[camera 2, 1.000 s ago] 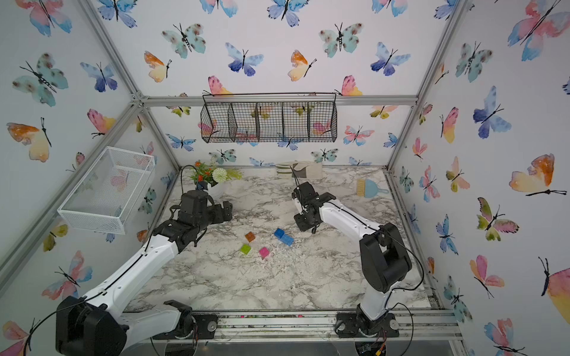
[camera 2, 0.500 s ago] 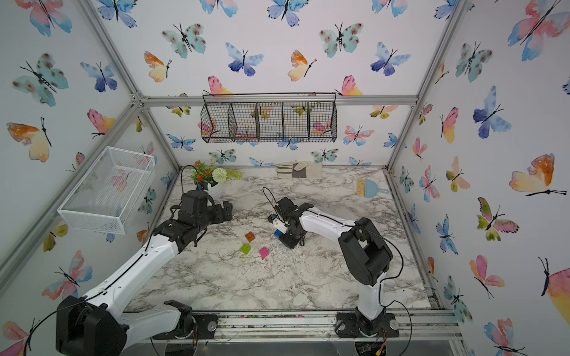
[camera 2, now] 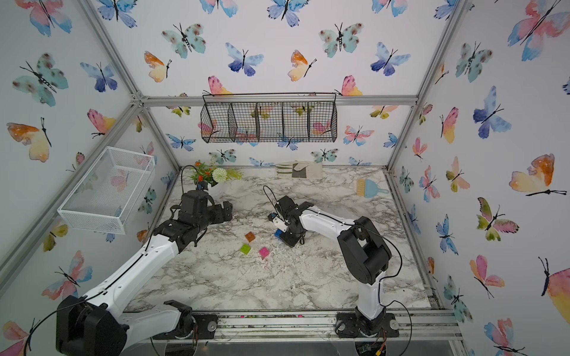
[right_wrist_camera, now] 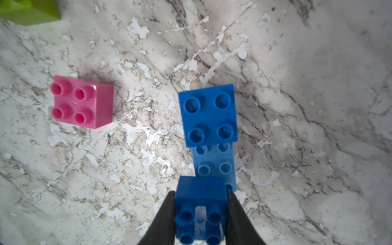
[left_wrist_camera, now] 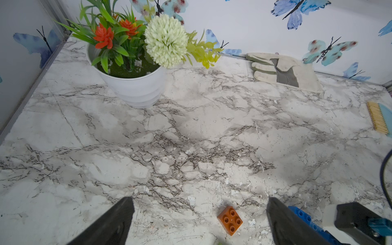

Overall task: Assemble the letter y with lego
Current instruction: Assemble the lego brick with the lego brick.

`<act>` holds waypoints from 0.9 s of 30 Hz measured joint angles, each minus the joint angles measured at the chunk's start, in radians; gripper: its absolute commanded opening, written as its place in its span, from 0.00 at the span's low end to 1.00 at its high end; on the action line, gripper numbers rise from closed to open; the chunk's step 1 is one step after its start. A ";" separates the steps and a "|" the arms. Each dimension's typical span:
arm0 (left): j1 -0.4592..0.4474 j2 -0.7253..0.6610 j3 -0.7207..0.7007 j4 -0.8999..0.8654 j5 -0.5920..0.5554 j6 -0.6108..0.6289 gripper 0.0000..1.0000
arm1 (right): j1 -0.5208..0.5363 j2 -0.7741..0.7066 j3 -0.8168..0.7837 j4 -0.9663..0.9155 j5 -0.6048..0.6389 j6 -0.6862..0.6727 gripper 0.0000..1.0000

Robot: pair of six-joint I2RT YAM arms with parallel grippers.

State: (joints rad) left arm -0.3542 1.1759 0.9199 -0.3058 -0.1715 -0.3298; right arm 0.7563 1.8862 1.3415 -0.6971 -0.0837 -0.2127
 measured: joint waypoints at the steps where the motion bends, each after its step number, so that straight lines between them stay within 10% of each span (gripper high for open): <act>1: 0.000 0.000 0.000 0.000 0.000 0.000 0.98 | 0.000 -0.004 0.000 0.000 -0.002 -0.007 0.03; 27: 0.000 0.002 0.000 -0.002 0.000 0.000 0.98 | -0.056 -0.015 0.002 -0.001 -0.019 -0.172 0.04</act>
State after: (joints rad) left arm -0.3542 1.1774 0.9199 -0.3077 -0.1715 -0.3298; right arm 0.7002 1.8709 1.3437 -0.6983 -0.1028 -0.3851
